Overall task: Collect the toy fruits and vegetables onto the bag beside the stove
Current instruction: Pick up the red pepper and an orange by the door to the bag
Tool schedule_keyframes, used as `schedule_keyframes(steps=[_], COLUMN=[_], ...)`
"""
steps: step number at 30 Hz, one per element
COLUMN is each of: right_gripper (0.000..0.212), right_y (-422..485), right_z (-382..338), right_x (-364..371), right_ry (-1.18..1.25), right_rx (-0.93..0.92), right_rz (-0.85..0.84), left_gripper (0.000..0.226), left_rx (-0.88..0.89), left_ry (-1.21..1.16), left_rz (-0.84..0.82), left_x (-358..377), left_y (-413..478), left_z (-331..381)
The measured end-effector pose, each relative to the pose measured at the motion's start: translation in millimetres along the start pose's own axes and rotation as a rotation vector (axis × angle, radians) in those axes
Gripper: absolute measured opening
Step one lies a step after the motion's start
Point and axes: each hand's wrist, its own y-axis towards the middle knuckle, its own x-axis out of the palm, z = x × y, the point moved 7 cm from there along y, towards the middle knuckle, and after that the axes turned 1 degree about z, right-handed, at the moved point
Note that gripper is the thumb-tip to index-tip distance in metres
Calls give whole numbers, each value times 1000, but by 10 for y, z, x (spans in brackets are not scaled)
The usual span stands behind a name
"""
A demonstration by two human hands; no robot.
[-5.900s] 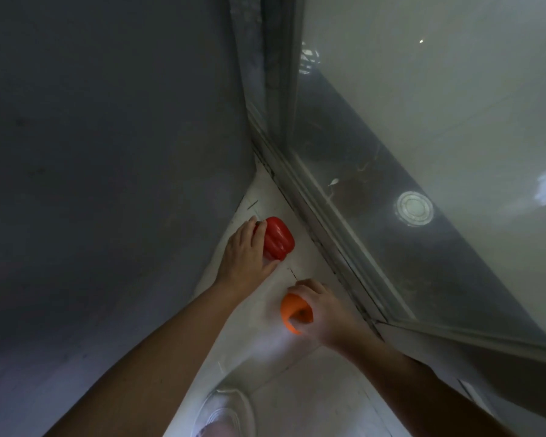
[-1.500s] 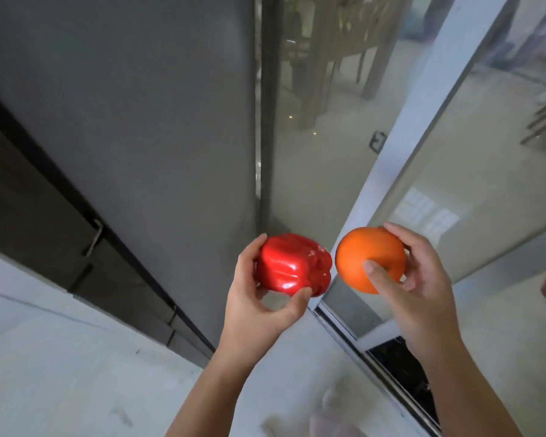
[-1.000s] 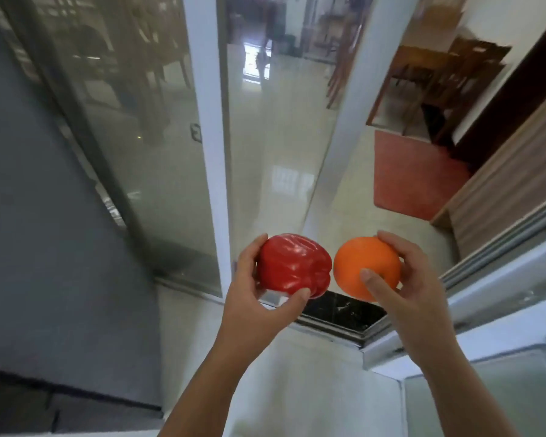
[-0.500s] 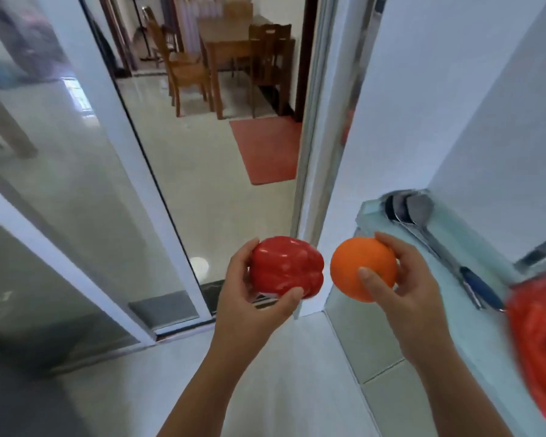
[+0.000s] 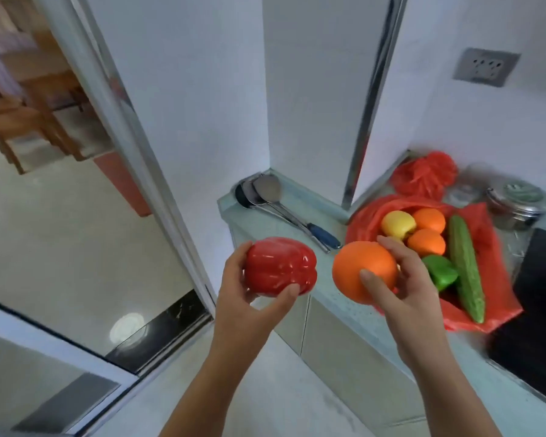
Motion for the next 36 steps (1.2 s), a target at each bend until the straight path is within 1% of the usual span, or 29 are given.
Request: schedule_keyframes(steps=[4,9,11,15,19,23,27,29,33,36], right_gripper=[52,46,43,43,43,48,48,47,46,47], right_y=[42,82,150,378,688,976,1104,1137,1223,1369], right_z=[194,442,549,736,875,1067,1267,1357,1524,1660], right_x=[-335,-786,-991,-1295,-1462,-1600,-1695,-1769,-1926,-1984], right_ry=[3,-48,-66,-101,-153,-246,-254,-281,-327,-354], right_rx=[60,135,154,191,249,328,387,411,465,475], right_rz=[94,239,309,427,509,581,636,647,650,598], left_gripper=[80,72,73,77,87,85,82,84,85,86], left_rx=[-46,-93,-91,-117,-61,-4,108,165,204,247], left_ry=[22,24,27,20,99,134,230,276,337,388], left_rz=[-108,-234,-296,-454,-563,-669,-793,-847,-950,-984], left_x=[418,960,1221,1739,2145,2532,2932,3112,3392,3509], left_y=[85,285,414,733,1167,1507,1652,1667,1640,1620], left_z=[-145,-390,-488,-701,-854,-1052,-1188,-1222,-1328,-1390])
